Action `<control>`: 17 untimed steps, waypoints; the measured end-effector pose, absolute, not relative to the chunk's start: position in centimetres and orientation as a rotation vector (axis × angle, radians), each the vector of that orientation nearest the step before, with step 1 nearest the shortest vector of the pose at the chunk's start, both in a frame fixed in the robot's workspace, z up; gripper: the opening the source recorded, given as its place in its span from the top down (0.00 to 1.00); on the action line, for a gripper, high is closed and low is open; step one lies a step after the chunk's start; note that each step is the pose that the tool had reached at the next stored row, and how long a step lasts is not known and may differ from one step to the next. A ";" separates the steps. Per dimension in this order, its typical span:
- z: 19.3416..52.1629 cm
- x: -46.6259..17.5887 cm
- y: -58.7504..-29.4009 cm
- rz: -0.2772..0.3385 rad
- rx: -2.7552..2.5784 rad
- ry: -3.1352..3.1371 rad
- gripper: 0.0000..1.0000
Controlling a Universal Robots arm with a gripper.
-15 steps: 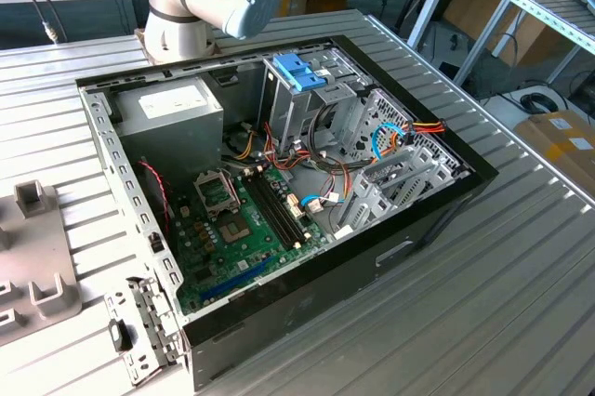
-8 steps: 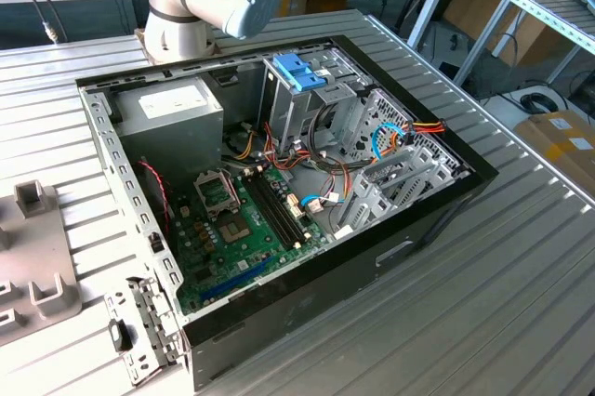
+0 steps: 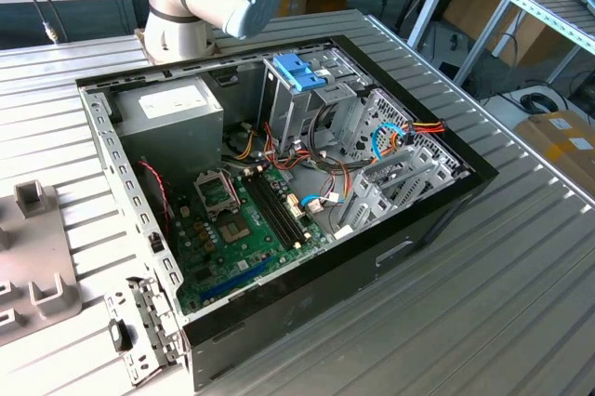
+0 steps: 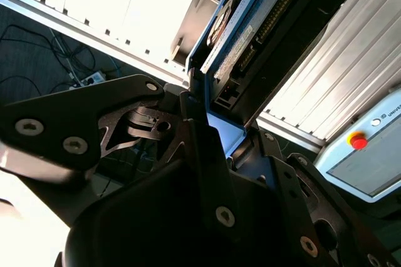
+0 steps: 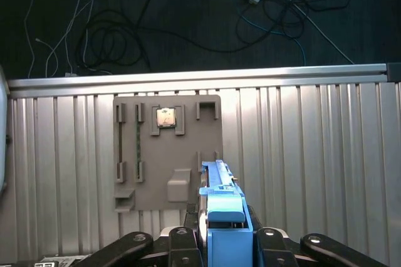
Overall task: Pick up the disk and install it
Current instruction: 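Pick up the disk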
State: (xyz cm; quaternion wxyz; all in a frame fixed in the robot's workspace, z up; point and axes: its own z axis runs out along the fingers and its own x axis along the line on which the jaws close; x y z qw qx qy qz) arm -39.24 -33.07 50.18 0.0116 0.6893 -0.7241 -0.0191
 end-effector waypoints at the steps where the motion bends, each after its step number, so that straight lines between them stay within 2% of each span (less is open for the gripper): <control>1: 50.2 -39.2 -33.1 -0.059 2.150 -2.258 0.63; 17: 50.2 -38.7 -33.1 -0.058 2.149 -2.258 0.63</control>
